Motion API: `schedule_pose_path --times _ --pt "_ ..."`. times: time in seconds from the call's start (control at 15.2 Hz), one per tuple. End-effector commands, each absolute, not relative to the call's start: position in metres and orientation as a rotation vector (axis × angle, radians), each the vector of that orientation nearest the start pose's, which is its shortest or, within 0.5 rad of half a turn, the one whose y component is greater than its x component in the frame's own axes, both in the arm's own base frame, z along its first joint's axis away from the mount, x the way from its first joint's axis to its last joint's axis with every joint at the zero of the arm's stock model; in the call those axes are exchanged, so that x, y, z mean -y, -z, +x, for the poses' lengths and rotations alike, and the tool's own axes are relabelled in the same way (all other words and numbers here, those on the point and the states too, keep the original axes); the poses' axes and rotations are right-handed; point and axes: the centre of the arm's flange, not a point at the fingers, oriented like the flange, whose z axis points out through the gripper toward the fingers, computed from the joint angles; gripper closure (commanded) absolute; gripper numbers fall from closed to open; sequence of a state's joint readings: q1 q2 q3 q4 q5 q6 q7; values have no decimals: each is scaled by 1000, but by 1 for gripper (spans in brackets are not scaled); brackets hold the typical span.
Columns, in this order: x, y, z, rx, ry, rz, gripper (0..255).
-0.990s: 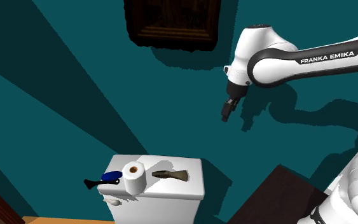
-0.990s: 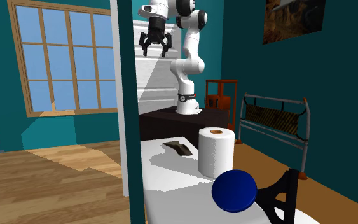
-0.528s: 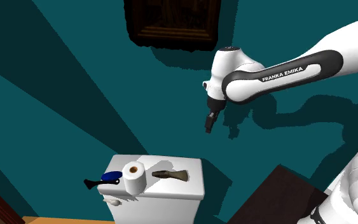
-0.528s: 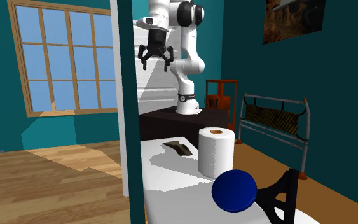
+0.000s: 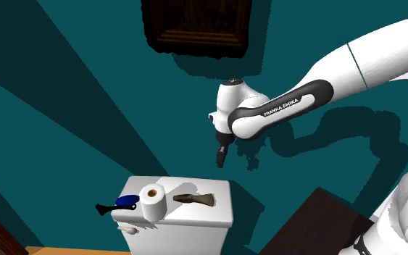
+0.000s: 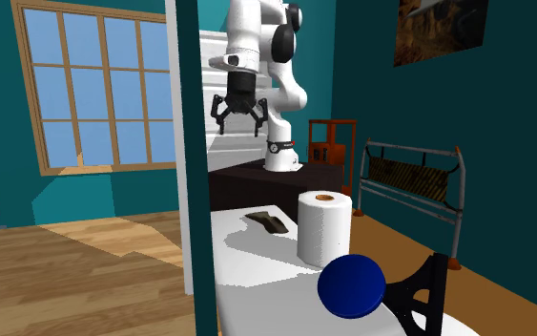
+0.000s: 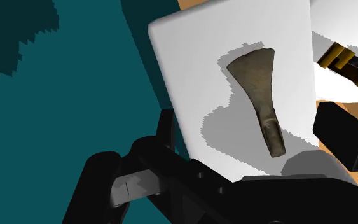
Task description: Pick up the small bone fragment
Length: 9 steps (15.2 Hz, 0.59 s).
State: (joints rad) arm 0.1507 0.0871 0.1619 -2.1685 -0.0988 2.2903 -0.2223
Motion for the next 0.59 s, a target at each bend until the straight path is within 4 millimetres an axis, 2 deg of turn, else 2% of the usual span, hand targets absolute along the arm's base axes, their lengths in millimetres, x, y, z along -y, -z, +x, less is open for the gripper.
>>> schedule_pose_path --times 0.0,0.53 --pt "-181 -338 536 1008 47 -3035 0" --pt "-241 -255 567 1257 -16 -2933 0"
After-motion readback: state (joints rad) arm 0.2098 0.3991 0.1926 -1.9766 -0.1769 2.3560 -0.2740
